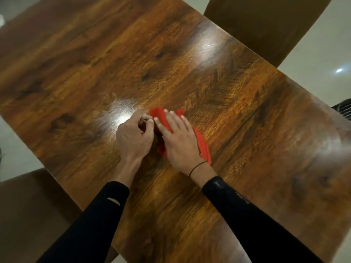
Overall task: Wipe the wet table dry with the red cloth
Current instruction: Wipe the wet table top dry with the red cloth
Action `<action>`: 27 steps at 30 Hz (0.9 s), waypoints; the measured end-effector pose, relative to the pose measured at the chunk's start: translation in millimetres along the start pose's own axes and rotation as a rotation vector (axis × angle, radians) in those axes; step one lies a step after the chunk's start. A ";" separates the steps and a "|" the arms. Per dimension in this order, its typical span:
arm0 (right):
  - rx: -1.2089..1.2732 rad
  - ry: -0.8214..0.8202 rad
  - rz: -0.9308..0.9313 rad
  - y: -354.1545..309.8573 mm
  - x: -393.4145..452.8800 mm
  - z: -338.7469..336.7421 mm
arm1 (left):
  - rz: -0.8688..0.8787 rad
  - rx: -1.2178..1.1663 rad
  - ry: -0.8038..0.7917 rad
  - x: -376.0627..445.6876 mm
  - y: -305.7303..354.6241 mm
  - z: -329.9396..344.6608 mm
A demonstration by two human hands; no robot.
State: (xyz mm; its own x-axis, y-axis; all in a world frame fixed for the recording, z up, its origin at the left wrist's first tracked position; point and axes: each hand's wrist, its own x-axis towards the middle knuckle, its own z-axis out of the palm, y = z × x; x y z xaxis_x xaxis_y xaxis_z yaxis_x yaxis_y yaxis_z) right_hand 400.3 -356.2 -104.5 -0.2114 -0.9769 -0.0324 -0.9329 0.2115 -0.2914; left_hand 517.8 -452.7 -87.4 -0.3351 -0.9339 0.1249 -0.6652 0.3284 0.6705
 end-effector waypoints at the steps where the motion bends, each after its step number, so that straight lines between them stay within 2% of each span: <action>1: 0.009 -0.029 -0.073 -7.5 -11.3 4.3 | 0.002 0.001 0.002 -1.6 -2.5 -4.0; 4: 0.002 -0.077 -0.241 1.7 -45.5 7.1 | 0.012 0.002 0.004 -9.1 -12.9 -15.8; 6: -0.047 -0.087 -0.266 23.0 -60.5 0.8 | -0.011 -0.010 -0.001 -15.3 -22.7 -20.7; 10: -0.088 -0.004 -0.060 41.1 -54.0 -10.3 | -0.063 -0.048 -0.025 -31.2 -40.8 -24.6; 14: -0.021 0.078 0.127 1.3 -16.6 -4.0 | -0.055 -0.059 0.012 -46.6 -52.0 -34.4; 16: -0.010 0.073 0.119 -20.8 -8.9 2.2 | -0.059 -0.059 0.015 -51.9 -54.5 -42.0; 19: -0.002 0.057 0.003 -42.1 -25.8 13.1 | -0.043 -0.075 0.002 -61.0 -57.1 -49.7; 23: -0.030 0.019 -0.109 -40.0 -72.7 18.4 | 0.035 -0.069 -0.033 -77.1 -52.0 -57.7; 27: -0.026 0.042 0.009 -23.3 -100.9 12.6 | 0.036 -0.074 -0.067 -91.7 -49.1 -59.4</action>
State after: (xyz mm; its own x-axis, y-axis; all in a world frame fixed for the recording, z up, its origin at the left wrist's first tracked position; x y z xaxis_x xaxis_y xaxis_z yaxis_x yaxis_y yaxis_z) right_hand 447.0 -263.0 -106.5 -0.2312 -0.9729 0.0053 -0.9380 0.2214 -0.2667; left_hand 620.8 -391.6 -88.4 -0.4034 -0.9092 0.1026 -0.6018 0.3481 0.7188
